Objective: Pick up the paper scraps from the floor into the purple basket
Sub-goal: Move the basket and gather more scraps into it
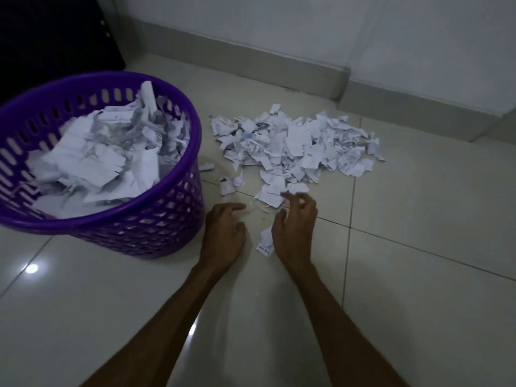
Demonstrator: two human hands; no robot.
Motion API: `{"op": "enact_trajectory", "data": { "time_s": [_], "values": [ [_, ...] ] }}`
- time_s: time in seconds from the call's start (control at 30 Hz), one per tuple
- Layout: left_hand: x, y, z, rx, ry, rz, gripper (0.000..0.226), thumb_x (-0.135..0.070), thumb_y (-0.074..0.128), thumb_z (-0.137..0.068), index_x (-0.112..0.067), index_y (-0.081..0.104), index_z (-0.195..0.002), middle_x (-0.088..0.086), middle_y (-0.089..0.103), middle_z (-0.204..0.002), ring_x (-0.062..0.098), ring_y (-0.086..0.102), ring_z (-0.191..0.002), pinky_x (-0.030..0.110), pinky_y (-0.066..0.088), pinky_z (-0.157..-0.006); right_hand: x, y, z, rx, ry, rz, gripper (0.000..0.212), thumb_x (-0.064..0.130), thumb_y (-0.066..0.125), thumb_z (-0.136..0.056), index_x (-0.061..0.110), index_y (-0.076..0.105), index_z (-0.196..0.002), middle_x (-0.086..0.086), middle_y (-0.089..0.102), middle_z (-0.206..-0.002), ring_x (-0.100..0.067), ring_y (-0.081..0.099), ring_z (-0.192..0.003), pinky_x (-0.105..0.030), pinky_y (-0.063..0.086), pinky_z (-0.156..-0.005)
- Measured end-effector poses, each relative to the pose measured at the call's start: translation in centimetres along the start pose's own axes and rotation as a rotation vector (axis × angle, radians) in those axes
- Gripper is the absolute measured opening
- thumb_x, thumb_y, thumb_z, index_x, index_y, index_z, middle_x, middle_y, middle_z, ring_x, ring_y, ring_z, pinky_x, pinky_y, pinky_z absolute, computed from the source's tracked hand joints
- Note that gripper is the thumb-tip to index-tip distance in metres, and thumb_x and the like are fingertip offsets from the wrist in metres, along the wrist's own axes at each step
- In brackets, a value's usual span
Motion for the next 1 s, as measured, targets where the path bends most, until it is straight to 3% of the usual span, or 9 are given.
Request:
{"op": "enact_trajectory", "data": {
  "time_s": [0.07, 0.17, 0.27, 0.33, 0.43, 0.57, 0.67, 0.83, 1.0],
  "values": [
    [0.1, -0.5, -1.5, -0.056, -0.019, 0.006, 0.044, -0.008, 0.058, -0.091, -0.026, 0.05, -0.13, -0.009, 0.043, -0.137, 0.013, 0.04, -0.132, 0.026, 0.035, -0.107, 0.3, 0.9, -3.3, 0.056, -0.031, 0.117, 0.044, 0.034, 0.051, -0.093, 0.025, 0.052, -0.136, -0.013, 0.032, -0.15, -0.033, 0.033, -0.137, -0.051, 0.028, -0.112],
    [0.2, -0.1, -3.6, 0.029, -0.055, -0.024, 0.06, -0.016, 0.054, -0.095, -0.023, 0.029, -0.149, -0.005, 0.025, -0.158, 0.014, 0.022, -0.145, 0.032, 0.024, -0.117, -0.5, 2.7, -6.4, 0.403, -0.036, 0.299, 0.062, 0.065, 0.034, -0.096, 0.039, 0.027, -0.152, -0.004, -0.001, -0.165, -0.033, -0.005, -0.151, -0.063, -0.004, -0.114],
    [0.6, 0.8, -4.6, 0.139, -0.161, -0.073, 0.064, -0.03, 0.049, -0.099, -0.02, 0.018, -0.155, 0.0, 0.016, -0.162, 0.018, 0.015, -0.148, 0.04, 0.018, -0.121, -1.6, 3.5, -6.3, 0.602, -0.054, 0.4, 0.066, 0.07, 0.023, -0.095, 0.041, 0.022, -0.153, -0.001, 0.001, -0.166, -0.029, -0.007, -0.151, -0.063, -0.003, -0.117],
    [0.4, 1.3, -4.2, 0.157, -0.161, -0.107, 0.062, -0.036, 0.046, -0.1, -0.019, 0.021, -0.154, 0.002, 0.02, -0.161, 0.021, 0.017, -0.148, 0.044, 0.02, -0.12, -2.3, 3.1, -4.5, 0.544, -0.105, 0.386, 0.066, 0.07, 0.022, -0.095, 0.038, 0.028, -0.152, -0.002, 0.011, -0.165, -0.027, -0.001, -0.152, -0.06, 0.001, -0.118],
    [-0.1, 1.1, -2.5, 0.128, -0.027, -0.166, 0.053, -0.035, 0.044, -0.101, -0.018, 0.032, -0.149, 0.001, 0.031, -0.156, 0.02, 0.022, -0.145, 0.037, 0.021, -0.119, -2.9, 2.1, -0.2, 0.423, -0.173, 0.254, 0.067, 0.069, 0.019, -0.095, 0.034, 0.039, -0.148, -0.003, 0.026, -0.161, -0.024, 0.01, -0.151, -0.058, 0.007, -0.12],
    [0.4, 1.0, 0.4, 0.055, 0.095, -0.11, 0.037, -0.035, 0.042, -0.1, -0.017, 0.057, -0.128, 0.002, 0.06, -0.129, 0.018, 0.052, -0.122, 0.039, 0.042, -0.106, -3.1, -0.5, 3.8, 0.21, -0.228, 0.024, 0.054, 0.061, 0.053, -0.091, 0.027, 0.059, -0.132, -0.002, 0.042, -0.151, -0.018, 0.035, -0.141, -0.052, 0.028, -0.114],
    [0.7, 0.8, 1.6, -0.01, 0.037, -0.05, 0.033, -0.032, 0.049, -0.1, -0.02, 0.055, -0.13, -0.003, 0.058, -0.129, 0.011, 0.049, -0.119, 0.035, 0.043, -0.103, -2.7, -2.4, 4.5, 0.128, -0.164, -0.015, 0.084, 0.074, 0.068, -0.069, 0.029, 0.049, -0.137, -0.005, 0.031, -0.153, -0.022, 0.03, -0.141, -0.053, 0.03, -0.114],
    [1.2, 0.9, 1.3, 0.158, 0.012, -0.027, 0.051, -0.025, 0.068, -0.088, -0.028, 0.052, -0.136, -0.008, 0.057, -0.134, 0.008, 0.052, -0.116, 0.029, 0.047, -0.098, -3.1, -1.4, 3.5, 0.38, -0.266, 0.122, 0.125, 0.089, 0.065, -0.054, 0.033, 0.019, -0.156, -0.006, -0.008, -0.164, -0.028, -0.005, -0.152, -0.061, 0.001, -0.116],
    [0.3, 0.7, 1.3, 0.205, 0.001, 0.06, 0.044, -0.006, 0.074, -0.082, -0.018, 0.065, -0.123, -0.003, 0.067, -0.12, 0.002, 0.062, -0.103, 0.015, 0.052, -0.087, -3.2, 1.4, 2.1, 0.486, -0.347, 0.244, 0.121, 0.094, 0.052, -0.057, 0.037, 0.012, -0.156, -0.004, -0.01, -0.165, -0.026, -0.008, -0.152, -0.058, -0.002, -0.118]
  ]
}}
Point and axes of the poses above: each hand's wrist, its own z-axis away from the middle knuckle, its own y-axis out of the palm, x = y × z, the point moved 3 cm from there along -z, towards the middle knuckle
